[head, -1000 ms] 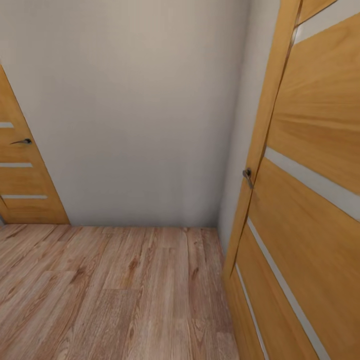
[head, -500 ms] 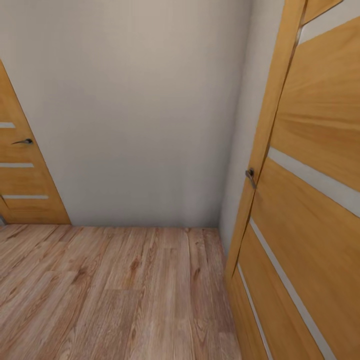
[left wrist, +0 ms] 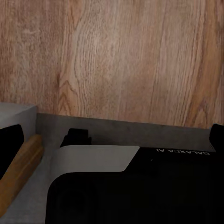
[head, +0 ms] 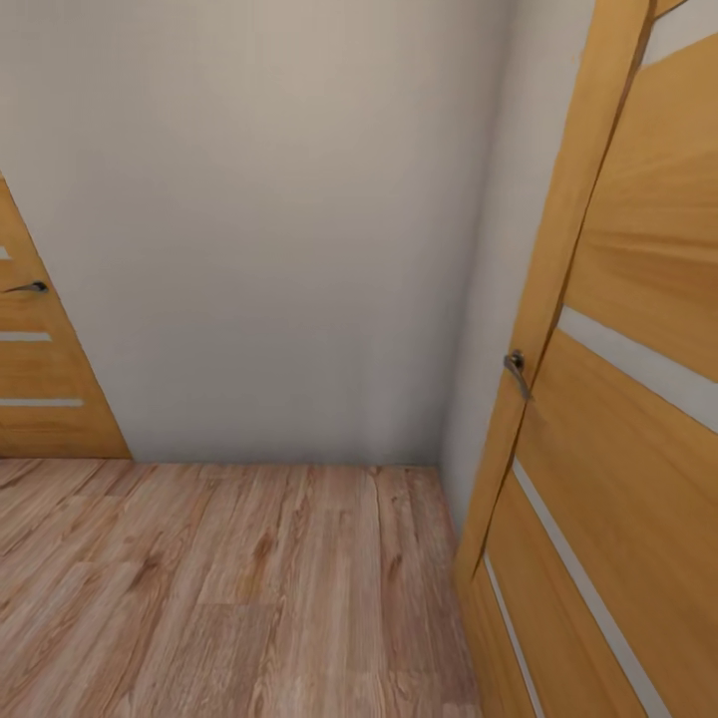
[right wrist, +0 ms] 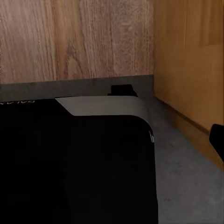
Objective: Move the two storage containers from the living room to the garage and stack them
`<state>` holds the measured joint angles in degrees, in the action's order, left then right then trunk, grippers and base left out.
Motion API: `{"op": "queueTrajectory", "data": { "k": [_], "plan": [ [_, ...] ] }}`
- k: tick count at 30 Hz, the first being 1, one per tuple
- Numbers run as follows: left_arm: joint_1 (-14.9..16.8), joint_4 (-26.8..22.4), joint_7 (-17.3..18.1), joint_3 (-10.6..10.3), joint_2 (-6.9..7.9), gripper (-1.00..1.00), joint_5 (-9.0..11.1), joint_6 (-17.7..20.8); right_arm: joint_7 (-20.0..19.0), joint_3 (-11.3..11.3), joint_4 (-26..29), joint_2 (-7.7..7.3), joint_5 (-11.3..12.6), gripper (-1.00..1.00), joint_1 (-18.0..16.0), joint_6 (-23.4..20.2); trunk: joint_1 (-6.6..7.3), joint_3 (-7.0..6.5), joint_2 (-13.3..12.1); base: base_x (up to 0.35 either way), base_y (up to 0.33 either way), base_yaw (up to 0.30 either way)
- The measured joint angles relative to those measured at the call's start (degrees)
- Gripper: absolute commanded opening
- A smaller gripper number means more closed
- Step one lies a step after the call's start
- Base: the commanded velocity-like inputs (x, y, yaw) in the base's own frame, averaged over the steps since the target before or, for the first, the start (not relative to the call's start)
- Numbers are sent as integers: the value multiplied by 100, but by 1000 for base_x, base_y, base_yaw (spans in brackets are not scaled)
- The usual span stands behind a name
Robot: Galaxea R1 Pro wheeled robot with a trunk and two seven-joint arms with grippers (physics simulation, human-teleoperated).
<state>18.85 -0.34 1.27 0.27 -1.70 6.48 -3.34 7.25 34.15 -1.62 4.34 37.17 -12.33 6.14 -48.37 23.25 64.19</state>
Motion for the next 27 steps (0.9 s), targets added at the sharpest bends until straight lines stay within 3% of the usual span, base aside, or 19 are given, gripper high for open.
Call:
{"op": "queueTrajectory", "data": {
  "k": [10,21,27],
  "plan": [
    [-1,-2,0,0,4,100,16,0,0,3,3,3,0,100,-1,-1,-1,0,0,289,0,85],
    [-1,-2,0,0,4,100,16,0,0,3,2,1,0,100,-1,-2,-3,0,-1,31,0,264],
    [0,0,0,0,-1,100,15,0,0,-1,2,0,0,100,0,6,-1,0,0,115,0,81]
  ]
}}
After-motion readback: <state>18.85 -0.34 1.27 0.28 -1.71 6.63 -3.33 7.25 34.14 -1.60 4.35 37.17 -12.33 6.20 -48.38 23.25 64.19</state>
